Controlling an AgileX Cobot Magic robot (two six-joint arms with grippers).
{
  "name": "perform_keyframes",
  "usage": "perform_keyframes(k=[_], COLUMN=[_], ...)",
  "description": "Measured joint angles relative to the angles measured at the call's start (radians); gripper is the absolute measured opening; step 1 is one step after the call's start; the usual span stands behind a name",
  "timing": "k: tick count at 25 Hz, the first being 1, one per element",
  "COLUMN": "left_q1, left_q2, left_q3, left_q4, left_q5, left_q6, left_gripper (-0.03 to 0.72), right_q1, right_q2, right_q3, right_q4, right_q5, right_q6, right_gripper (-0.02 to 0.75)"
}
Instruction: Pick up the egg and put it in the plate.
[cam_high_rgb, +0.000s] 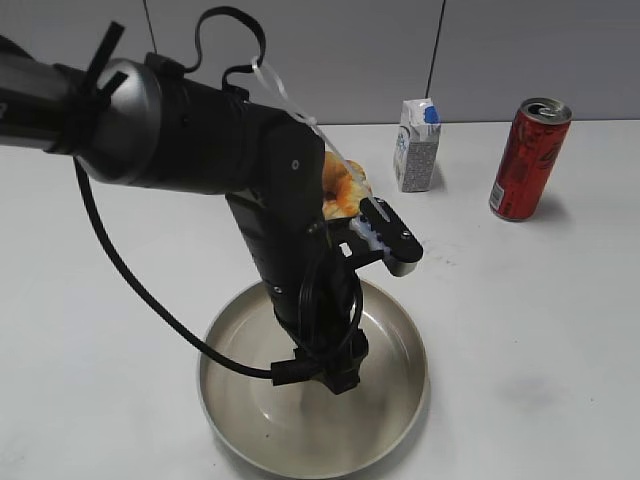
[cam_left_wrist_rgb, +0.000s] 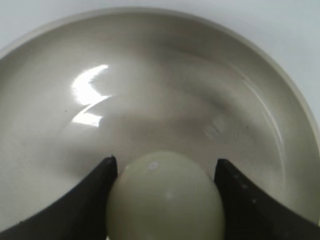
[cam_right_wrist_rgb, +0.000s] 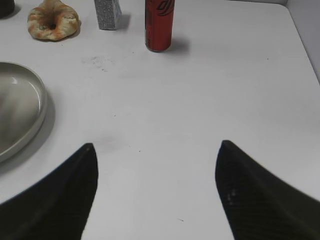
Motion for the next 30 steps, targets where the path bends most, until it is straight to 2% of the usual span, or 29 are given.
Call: perform_keyframes(k=[5,10,13,17,20,27,30], left_q1=[0.000,0.023,0.088,0.247,0.403,0.747,0.858], left_q2=[0.000,-0.015,-0.055,-0.118,-0.146,-0.155,-0.155], left_q3=[-0.005,-0.046,-0.068,-0.077,-0.079,-0.079,-0.079], left_q4=[0.000,0.001,0.001,0.002,0.007,0.020,0.024], left_q5=[0.037,0.166,0.217,0.263,0.288,0.367,0.385], left_q6=[0.000,0.000,-0.018,-0.043,-0.057,-0.213,-0.270], left_gripper=[0.568,0.582,0.584,0.584,0.584,0.584,0.584], right_q1=[0.000,0.000,0.000,0.000,0.000,0.000,0.000], right_q2=[0.000,0.000,0.000,0.000,0.000,0.000,0.000], right_q3=[0.000,0.000,0.000,0.000,0.000,0.000,0.000], right_q4=[0.000,0.000,0.000,0.000,0.000,0.000,0.000], right_q5=[0.000,0.000,0.000,0.000,0.000,0.000,0.000], right_q6=[0.000,0.000,0.000,0.000,0.000,0.000,0.000], right_gripper=[0.554,0.554,0.554,0.554,0.554,0.554,0.554])
